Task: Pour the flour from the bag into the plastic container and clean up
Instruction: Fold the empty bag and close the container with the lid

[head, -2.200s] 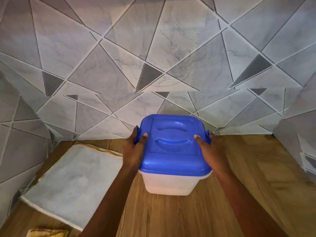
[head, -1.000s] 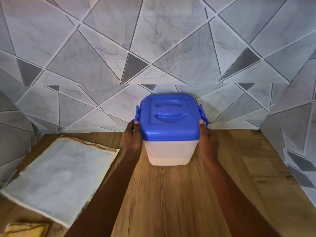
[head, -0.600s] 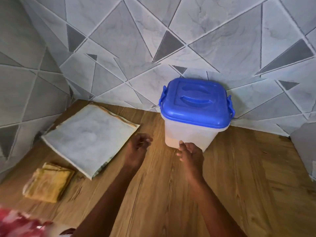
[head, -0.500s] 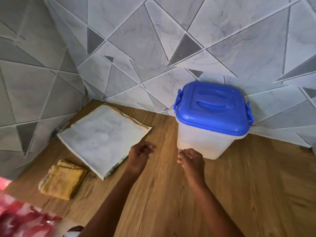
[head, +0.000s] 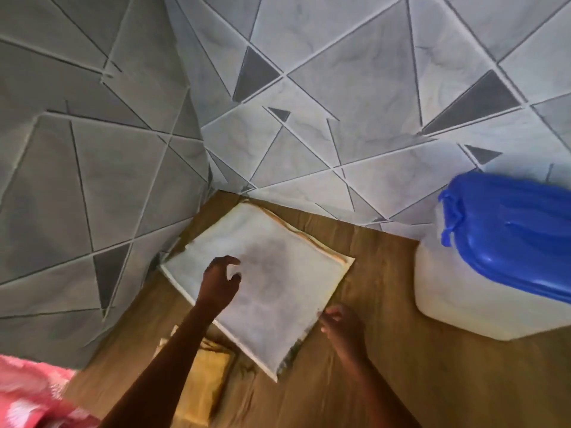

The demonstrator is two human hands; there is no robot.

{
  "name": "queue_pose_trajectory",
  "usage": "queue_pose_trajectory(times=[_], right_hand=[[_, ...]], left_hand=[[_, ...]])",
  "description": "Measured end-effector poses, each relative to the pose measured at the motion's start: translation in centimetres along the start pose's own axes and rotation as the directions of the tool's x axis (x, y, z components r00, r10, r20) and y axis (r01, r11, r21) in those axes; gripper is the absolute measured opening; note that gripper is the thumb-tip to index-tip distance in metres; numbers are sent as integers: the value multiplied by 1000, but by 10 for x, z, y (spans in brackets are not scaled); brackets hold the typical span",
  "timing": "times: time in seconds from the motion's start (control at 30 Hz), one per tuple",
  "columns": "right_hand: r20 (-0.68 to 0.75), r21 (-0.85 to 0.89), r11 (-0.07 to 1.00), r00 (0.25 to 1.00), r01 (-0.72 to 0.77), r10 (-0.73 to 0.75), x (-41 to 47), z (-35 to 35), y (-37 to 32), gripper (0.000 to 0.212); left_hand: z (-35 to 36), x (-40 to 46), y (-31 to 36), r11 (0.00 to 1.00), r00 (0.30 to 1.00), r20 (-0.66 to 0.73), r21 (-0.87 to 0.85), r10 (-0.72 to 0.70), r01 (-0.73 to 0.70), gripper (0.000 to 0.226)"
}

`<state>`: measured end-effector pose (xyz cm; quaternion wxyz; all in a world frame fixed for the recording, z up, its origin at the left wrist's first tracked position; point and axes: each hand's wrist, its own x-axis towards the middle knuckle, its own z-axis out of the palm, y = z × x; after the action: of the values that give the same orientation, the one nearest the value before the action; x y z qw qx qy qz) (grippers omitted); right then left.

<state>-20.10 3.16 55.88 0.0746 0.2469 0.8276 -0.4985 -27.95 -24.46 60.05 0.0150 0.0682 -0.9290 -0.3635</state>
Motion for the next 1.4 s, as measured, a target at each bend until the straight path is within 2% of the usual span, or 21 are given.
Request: queue_pose_trajectory(times=[0.07,0.13,0.23,0.33,0.47,0.6,0.7,0.77,0.87,0.97,1.03,1.1,1.2,1.3,1.4], right_hand=[[-59,-38,999,998,-18,16,1,18,-6,30],[-147,-135,991,989,11,-31,2,29,-10,37],[-187,-219,976,982,-3,-39,5,35,-13,38],[-220,-191,981,975,-39,-4,6,35,-13,34],[-237,-95,994,971,-60,36,9,30,-10,34],[-235,-42,998,972,-38,27,12,19,-1,30],[-245,-6,998,968,-57,53,14,10,6,28],[-202,36,995,974,-95,101,14,5,9,29],[-150,120,985,978,-128,145,14,1,8,32],[-106,187,971,980,-148,170,12,-4,10,32],[-49,302,936,977,-182,206,13,-6,13,21],[12,490,842,967,-227,254,14,-11,15,14],[97,653,693,942,-304,322,16,-21,16,41],[169,639,680,927,-361,334,21,-27,17,45],[159,590,720,926,-366,341,24,-24,15,34]], left_hand=[[-18,29,-24,996,999,18,84,-34,32,37],[-33,56,-43,985,998,45,170,-47,38,47],[-51,89,-62,951,989,111,305,-95,58,62],[-58,111,-74,899,959,178,420,-220,128,73],[-56,128,-84,899,931,230,402,-283,174,84],[-57,137,-68,927,943,261,362,-207,103,58],[-60,136,-29,976,935,320,200,-152,90,41],[-61,123,9,992,902,414,78,-120,96,7],[-48,88,67,1000,898,441,-12,-3,9,19],[-14,31,106,992,915,383,-58,124,-110,4],[20,-8,117,984,880,441,-97,178,-151,3],[54,-38,120,982,845,503,-54,182,-180,4],[93,-64,112,975,827,549,87,122,-202,10],[115,-80,101,966,810,572,109,131,-233,13],[114,-75,97,992,804,583,-38,117,-117,15]])
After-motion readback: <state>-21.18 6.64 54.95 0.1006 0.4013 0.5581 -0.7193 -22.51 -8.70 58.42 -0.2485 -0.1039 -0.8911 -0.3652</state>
